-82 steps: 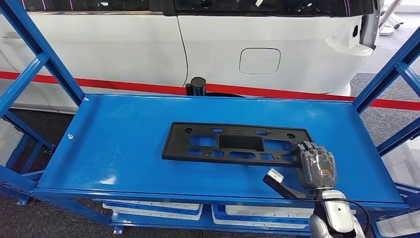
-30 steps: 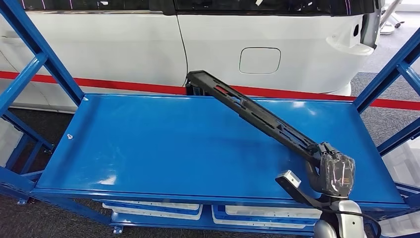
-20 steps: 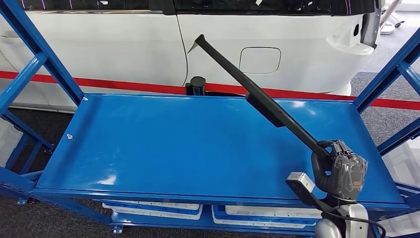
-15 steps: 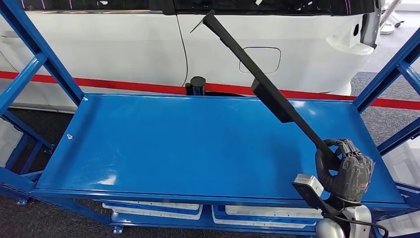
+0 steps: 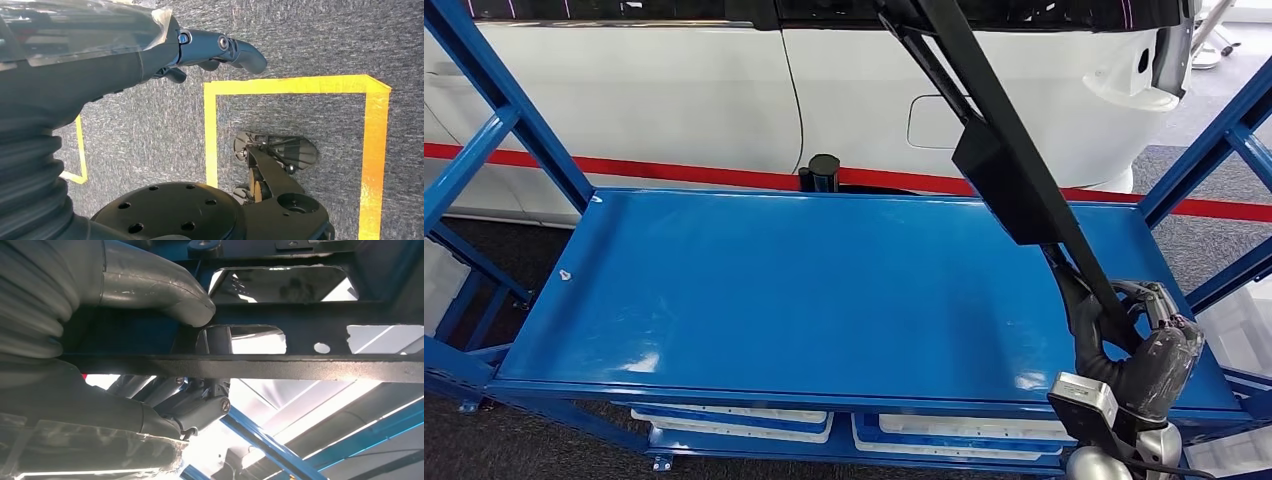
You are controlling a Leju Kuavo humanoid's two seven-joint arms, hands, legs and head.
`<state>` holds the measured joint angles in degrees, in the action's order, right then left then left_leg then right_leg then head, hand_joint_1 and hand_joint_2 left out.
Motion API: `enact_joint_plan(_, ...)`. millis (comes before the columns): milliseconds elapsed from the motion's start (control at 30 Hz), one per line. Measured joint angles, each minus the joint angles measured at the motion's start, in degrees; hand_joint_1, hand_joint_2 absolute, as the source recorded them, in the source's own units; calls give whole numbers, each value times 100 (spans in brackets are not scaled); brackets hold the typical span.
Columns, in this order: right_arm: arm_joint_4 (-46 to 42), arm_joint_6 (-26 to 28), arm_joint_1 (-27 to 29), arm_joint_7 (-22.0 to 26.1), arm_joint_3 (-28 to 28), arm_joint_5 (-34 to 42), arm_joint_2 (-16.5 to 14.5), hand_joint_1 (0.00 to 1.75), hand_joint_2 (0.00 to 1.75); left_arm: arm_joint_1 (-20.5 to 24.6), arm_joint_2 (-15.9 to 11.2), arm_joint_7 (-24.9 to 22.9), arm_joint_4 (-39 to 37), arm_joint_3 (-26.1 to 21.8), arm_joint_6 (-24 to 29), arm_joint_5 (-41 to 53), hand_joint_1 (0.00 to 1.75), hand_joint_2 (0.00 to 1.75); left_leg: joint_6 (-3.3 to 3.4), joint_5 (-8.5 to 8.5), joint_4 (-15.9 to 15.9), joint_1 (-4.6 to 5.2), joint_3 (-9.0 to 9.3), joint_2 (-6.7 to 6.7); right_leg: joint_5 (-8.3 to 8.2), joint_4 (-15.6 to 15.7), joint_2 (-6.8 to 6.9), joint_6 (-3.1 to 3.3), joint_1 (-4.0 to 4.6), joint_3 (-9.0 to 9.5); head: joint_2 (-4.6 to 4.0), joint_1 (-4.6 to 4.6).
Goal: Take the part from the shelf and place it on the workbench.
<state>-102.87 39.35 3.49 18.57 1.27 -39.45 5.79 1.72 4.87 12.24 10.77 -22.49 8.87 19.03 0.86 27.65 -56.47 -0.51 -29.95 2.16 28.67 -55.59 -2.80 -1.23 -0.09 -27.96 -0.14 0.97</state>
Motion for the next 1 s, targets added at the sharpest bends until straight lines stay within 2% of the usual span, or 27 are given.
enact_joint_plan(67, -32, -76, 5, 82, 1, 277, -7, 175, 175, 0, -1, 3, 0, -1, 0, -8, 0, 175, 0, 0, 0, 0, -1, 0, 0, 0, 0, 0, 0, 0, 1, 0)
enact_joint_plan(133, -114, -292, 18, 251, 8, 903, -20, 175, 175, 0, -2, 8, -1, -4, 2, -31, 0, 175, 0, 0, 0, 0, -2, 0, 0, 0, 0, 0, 0, 0, 1, 0)
enact_joint_plan(267, -426, -1089, 46, 512, 24, 2439, -81, 175, 175, -1, -2, 16, -2, -29, 6, -79, 0, 175, 0, 0, 0, 0, -2, 0, 0, 0, 0, 0, 0, -2, 0, 0)
enact_joint_plan(367, -678, -1612, 90, 619, 25, 3177, -155, 175, 175, -3, -2, 35, -2, -68, 7, -102, 0, 175, 0, 0, 0, 0, -3, 0, 0, 0, 0, 0, 0, -3, -1, 0)
enact_joint_plan(733, -1235, -2443, 204, 726, -45, 4458, -495, 175, 175, -18, 0, 192, -2, -178, 74, -236, 0, 175, 0, 0, 1, 0, -1, 0, 0, 0, 0, 0, 0, -4, 1, 0)
enact_joint_plan(1000, -1558, -2481, 288, 845, -151, 4565, -690, 175, 175, -51, 0, 276, -2, -304, 10, -354, 0, 175, 0, 0, 1, 0, -1, -1, 1, 0, 0, 1, 0, -8, 1, 0)
